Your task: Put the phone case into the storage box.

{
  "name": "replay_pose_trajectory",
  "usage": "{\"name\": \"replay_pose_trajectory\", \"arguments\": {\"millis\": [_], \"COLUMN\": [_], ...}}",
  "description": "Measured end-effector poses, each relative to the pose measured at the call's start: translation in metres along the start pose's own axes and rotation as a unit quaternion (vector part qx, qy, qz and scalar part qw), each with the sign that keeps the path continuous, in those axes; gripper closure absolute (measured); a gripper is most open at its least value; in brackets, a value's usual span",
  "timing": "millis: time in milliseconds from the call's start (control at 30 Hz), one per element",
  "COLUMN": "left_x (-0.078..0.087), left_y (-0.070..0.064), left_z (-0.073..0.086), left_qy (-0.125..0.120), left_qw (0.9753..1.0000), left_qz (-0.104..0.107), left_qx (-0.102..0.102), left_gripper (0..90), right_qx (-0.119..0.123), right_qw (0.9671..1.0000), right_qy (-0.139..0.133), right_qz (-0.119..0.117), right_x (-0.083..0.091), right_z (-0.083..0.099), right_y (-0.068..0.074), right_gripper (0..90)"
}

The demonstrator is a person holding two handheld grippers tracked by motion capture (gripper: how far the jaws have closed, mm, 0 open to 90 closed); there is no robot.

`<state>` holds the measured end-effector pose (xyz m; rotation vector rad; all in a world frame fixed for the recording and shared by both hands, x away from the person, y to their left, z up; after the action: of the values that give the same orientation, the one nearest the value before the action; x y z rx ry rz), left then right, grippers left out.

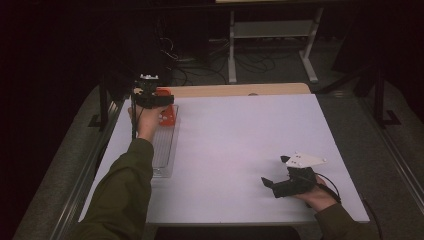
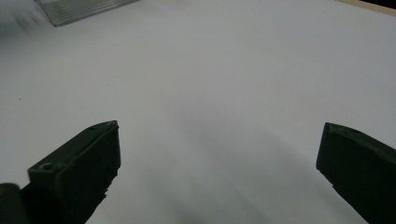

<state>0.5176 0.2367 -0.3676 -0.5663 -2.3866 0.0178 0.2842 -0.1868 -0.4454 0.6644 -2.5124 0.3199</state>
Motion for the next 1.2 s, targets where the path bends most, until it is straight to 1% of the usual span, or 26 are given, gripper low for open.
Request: {"name": "replay_pose_trajectory", "arguments": {"millis": [33,100,133,200,233,333,367,400,433,467,500,533,567,600,667,733,767,833,900,933,967,1033,1100,1133,1167,1200], "left_x": [-0.002,-0.005,-0.005,-0.007,-0.008,-0.01,-0.01,-0.012,-0.012,-0.013,-0.014,-0.015,-0.016,-0.017,-0.02,-0.022,-0.022,-0.024,-0.025,-0.025,-0.026,-0.026,-0.026,-0.025,-0.026,-0.025], "left_y": [0.0,0.001,0.001,0.0,0.0,0.001,0.001,0.0,0.001,0.001,0.001,0.002,0.002,0.003,0.004,0.006,0.007,0.008,0.008,0.009,0.008,0.008,0.008,0.008,0.008,0.008], "left_z": [0.001,0.002,0.002,0.002,0.002,0.002,0.002,0.002,0.002,0.002,0.002,0.002,0.002,0.002,0.001,0.001,0.001,0.001,0.001,0.001,0.001,0.001,0.002,0.002,0.002,0.002], "left_qy": [-0.002,0.0,0.004,-0.006,-0.004,-0.012,-0.007,-0.014,-0.007,-0.009,-0.012,-0.01,-0.015,-0.015,-0.027,-0.027,-0.022,-0.03,-0.031,-0.025,-0.035,-0.03,-0.029,-0.024,-0.031,-0.02], "left_qw": [1.0,1.0,1.0,1.0,1.0,0.9999,0.9999,0.9999,0.9998,0.9998,0.9998,0.9998,0.9997,0.9998,0.9996,0.9996,0.9997,0.9995,0.9995,0.9996,0.9993,0.9994,0.9994,0.9995,0.9994,0.9995], "left_qz": [-0.001,-0.002,-0.004,-0.006,-0.007,-0.006,-0.008,-0.008,-0.01,-0.011,-0.009,-0.009,-0.009,-0.008,-0.005,-0.004,-0.003,-0.002,-0.001,-0.001,0.001,-0.002,-0.004,-0.004,-0.002,-0.007], "left_qx": [0.004,0.004,-0.002,0.002,-0.002,0.001,-0.005,-0.005,-0.014,-0.014,-0.013,-0.017,-0.014,-0.014,-0.008,-0.007,-0.012,-0.009,-0.008,-0.015,-0.011,-0.018,-0.016,-0.019,-0.016,-0.025], "left_gripper": [15.4,15.4,15.4,15.4,15.4,15.3,15.2,15.1,15.0,14.9,14.9,14.9,14.8,14.8,14.8,14.7,14.7,14.6,14.5,14.4,14.2,12.5,10.0,8.7,8.0,6.4], "right_qx": [-0.001,0.0,0.0,0.0,0.0,-0.002,-0.002,-0.002,-0.002,-0.002,0.004,0.004,0.0,0.001,0.001,0.001,0.002,0.001,0.002,0.001,0.001,0.002,0.004,0.004,0.003,0.002], "right_qw": [1.0,1.0,1.0,1.0,1.0,1.0,1.0,1.0,1.0,1.0,1.0,1.0,1.0,1.0,1.0,1.0,1.0,1.0,1.0,1.0,1.0,1.0,1.0,1.0,1.0,1.0], "right_qy": [0.0,0.0,0.0,0.0,0.0,0.002,0.001,0.001,0.002,0.002,-0.004,-0.003,0.002,0.001,0.002,0.002,0.002,0.002,0.001,0.001,0.001,0.001,0.0,0.001,0.002,0.002], "right_qz": [0.0,0.0,0.0,0.0,0.0,0.0,0.0,0.0,0.0,0.0,0.001,0.001,-0.001,-0.001,-0.001,-0.001,-0.001,-0.002,-0.002,-0.002,-0.002,-0.002,-0.002,-0.001,-0.001,-0.001], "right_x": [0.0,0.0,0.0,0.0,0.0,0.001,0.001,0.001,0.001,0.001,0.0,0.0,0.0,0.0,0.0,0.0,0.0,0.0,0.0,0.0,0.0,0.0,0.0,0.0,0.001,0.001], "right_z": [0.0,0.0,0.0,0.0,0.0,0.0,0.0,0.0,0.0,0.0,0.0,0.0,0.0,0.0,0.0,0.0,0.0,0.0,0.0,0.001,0.001,0.001,0.001,0.001,0.001,0.0], "right_y": [0.0,0.0,0.0,0.0,0.0,0.0,0.0,0.0,0.0,0.0,0.0,0.0,0.001,0.001,0.001,0.001,0.001,0.001,0.001,0.001,0.001,0.001,0.001,0.001,0.001,0.002], "right_gripper": [0.0,0.0,0.0,0.0,0.0,0.0,0.0,0.0,0.0,0.0,0.0,0.0,0.0,0.0,0.0,0.0,0.0,0.0,0.0,0.0,0.0,0.0,0.0,0.0,0.0,0.0]}}
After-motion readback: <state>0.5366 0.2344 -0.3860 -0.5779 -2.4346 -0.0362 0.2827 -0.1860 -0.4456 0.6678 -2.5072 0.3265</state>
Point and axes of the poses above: each handheld gripper's, and its own axes: x roughly backward along the jaws, z roughly out of its underside, y roughly to its left, the point moved 2 cm from there along -x, roughly forward along the jaws, and after that the axes turned 15 degrees about z, right-handed, at the moved point
